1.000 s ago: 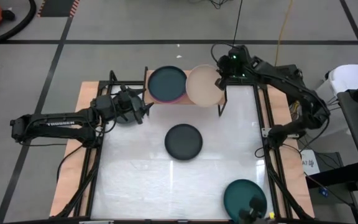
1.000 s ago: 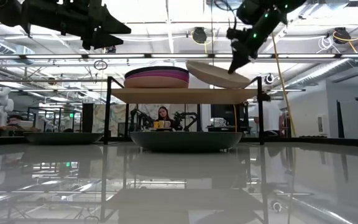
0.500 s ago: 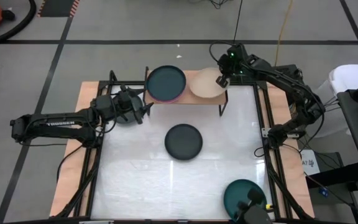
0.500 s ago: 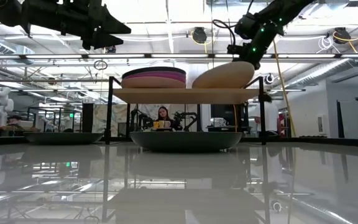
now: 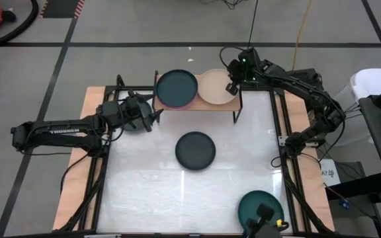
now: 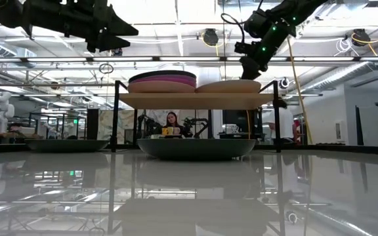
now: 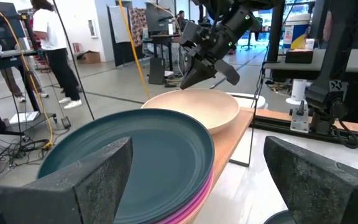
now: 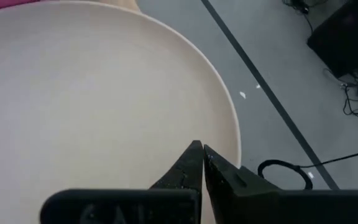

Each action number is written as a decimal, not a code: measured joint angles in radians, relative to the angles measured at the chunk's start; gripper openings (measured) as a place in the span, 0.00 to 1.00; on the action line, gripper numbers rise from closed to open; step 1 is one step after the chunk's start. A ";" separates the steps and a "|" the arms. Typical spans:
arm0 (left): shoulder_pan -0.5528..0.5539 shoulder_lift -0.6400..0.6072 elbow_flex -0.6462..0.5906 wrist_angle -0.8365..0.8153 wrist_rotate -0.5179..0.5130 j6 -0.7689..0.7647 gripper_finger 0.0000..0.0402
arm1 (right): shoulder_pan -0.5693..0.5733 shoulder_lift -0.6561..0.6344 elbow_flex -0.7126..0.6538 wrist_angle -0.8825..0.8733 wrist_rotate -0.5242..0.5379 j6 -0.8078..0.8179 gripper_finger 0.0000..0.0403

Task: Place and stack plates onto a shelf
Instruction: Stack the top black plate on top of the gray plate on the shelf, then stack the green plate on top of the black plate on the shelf

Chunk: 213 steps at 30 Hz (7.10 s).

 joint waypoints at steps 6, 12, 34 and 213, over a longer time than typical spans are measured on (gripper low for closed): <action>0.000 0.000 0.000 0.000 0.000 0.000 0.90 | 0.025 -0.019 -0.001 -0.023 0.003 -0.002 0.02; 0.000 0.000 0.000 0.000 0.000 0.000 0.90 | 0.062 -0.162 -0.002 -0.038 0.001 0.083 0.06; 0.000 -0.001 0.000 0.024 0.000 -0.077 0.90 | 0.395 -0.754 -0.989 1.041 -0.314 0.408 0.05; -0.023 1.079 1.521 -0.918 -0.013 0.226 0.56 | 0.366 -1.093 -1.050 0.850 -0.204 0.355 0.05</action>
